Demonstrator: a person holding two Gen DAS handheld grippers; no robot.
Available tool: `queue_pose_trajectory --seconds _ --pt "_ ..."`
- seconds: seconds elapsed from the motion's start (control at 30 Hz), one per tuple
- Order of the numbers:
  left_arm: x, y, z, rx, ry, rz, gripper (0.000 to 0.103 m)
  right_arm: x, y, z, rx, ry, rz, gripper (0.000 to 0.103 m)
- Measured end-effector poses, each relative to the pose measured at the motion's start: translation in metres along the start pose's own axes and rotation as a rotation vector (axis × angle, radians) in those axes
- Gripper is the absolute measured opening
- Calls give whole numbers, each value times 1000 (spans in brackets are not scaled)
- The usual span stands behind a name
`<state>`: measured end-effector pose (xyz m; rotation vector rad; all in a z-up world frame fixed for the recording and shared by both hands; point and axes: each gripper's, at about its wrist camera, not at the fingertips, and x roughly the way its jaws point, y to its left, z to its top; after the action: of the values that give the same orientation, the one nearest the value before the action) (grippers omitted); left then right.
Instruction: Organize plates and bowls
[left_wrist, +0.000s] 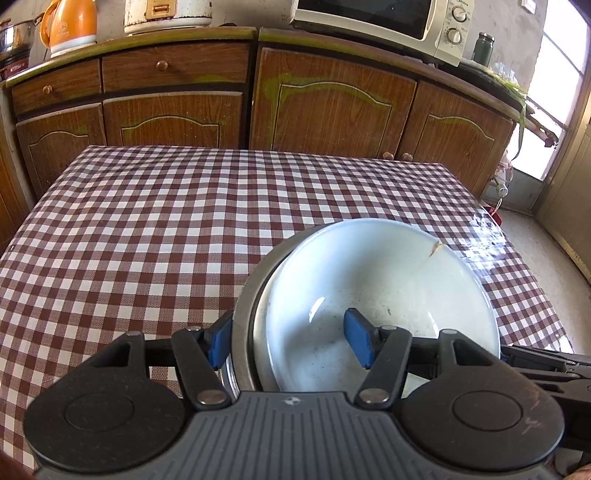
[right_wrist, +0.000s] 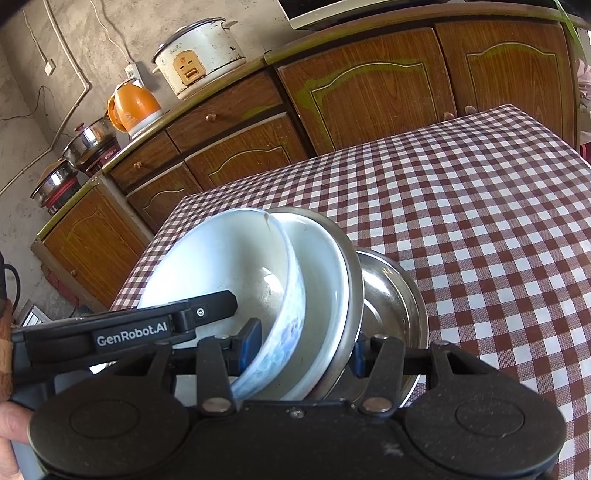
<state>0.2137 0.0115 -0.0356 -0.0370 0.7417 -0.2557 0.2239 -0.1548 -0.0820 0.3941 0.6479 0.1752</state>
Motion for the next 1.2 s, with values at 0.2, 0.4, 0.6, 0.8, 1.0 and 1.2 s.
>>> queue_pose_trajectory --seconds 0.2,0.4,0.6,0.8,1.0,1.2 --pt "7 -3 0 10 6 4 62 4 -3 -1 9 8 2 58" --pt "15 -5 0 21 10 8 62 7 -7 -2 24 14 6 58" --pt "22 -5 2 27 15 12 62 11 -9 -2 38 19 9 58" --pt "28 -6 5 40 20 14 62 15 -11 0 50 19 12 58" --pt "33 -6 5 44 25 16 62 18 -14 0 59 25 13 58" --pt "37 -5 6 54 28 21 62 21 -16 0 71 28 18 58"
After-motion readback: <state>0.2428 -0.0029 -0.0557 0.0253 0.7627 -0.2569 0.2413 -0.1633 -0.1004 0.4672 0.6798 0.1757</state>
